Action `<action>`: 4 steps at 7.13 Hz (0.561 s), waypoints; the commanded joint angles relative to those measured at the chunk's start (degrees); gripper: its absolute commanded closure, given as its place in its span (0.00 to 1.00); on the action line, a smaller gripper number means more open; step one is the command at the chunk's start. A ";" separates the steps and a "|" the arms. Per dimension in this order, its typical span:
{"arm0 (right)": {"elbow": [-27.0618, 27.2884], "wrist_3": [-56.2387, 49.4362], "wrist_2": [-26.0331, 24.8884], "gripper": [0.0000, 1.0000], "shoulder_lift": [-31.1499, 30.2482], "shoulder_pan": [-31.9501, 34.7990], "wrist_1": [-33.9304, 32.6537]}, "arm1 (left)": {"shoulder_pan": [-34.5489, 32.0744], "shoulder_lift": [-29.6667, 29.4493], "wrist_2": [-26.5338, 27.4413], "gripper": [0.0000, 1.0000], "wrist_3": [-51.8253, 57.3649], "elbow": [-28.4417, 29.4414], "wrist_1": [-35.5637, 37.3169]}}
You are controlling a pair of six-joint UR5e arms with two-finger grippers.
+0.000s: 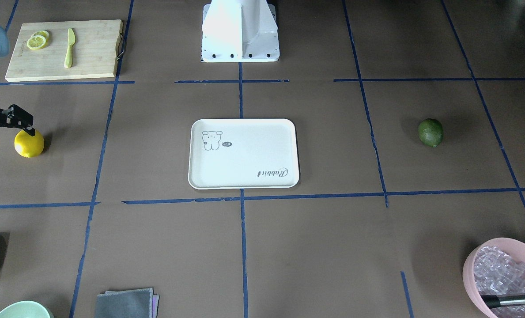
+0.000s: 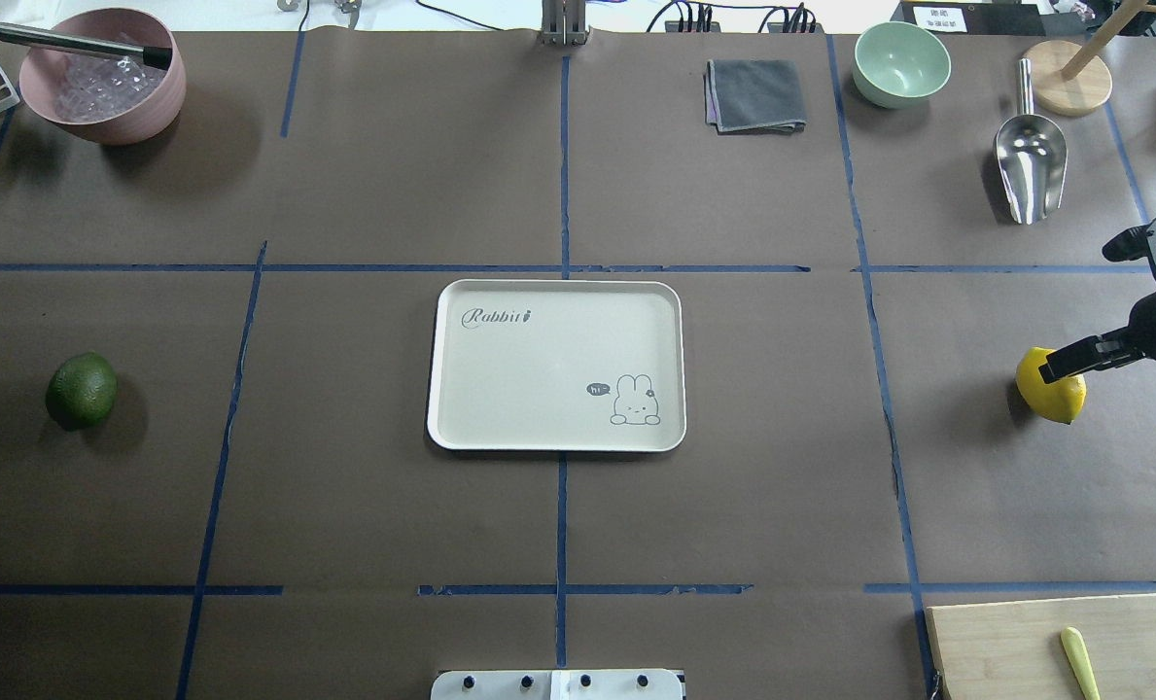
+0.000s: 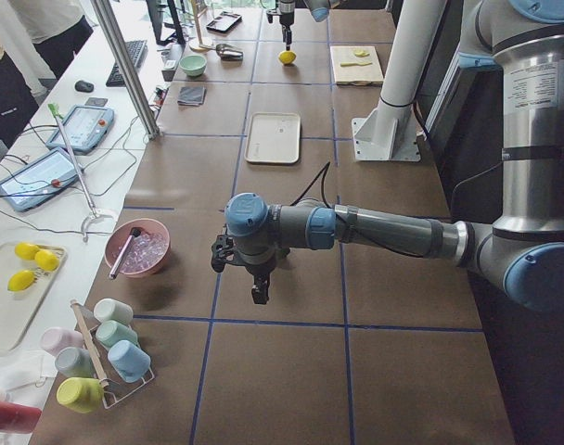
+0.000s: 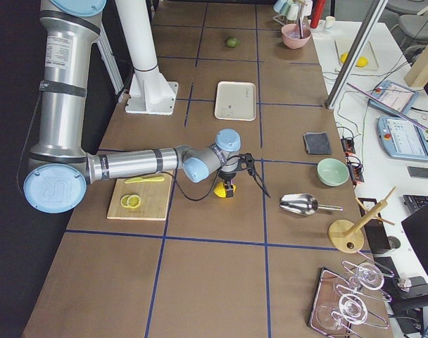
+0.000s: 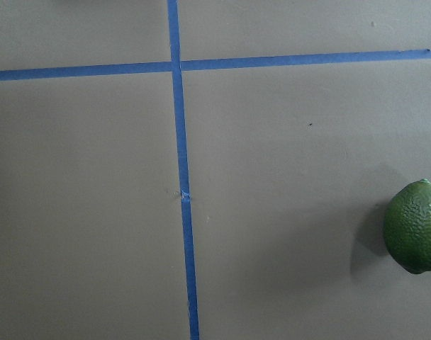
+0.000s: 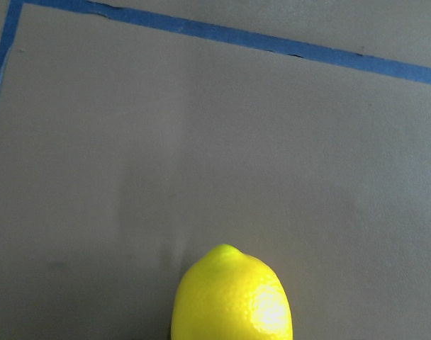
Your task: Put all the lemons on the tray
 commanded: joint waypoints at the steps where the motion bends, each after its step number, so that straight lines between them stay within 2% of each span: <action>1: -2.13 0.39 -0.65 0.01 0.70 -1.47 0.51 | 0.00 0.00 0.00 0.00 0.18 0.06 0.00; 4: -4.07 0.56 -0.48 0.01 0.88 -2.44 0.60 | 0.00 0.08 0.09 0.00 0.18 -0.03 0.00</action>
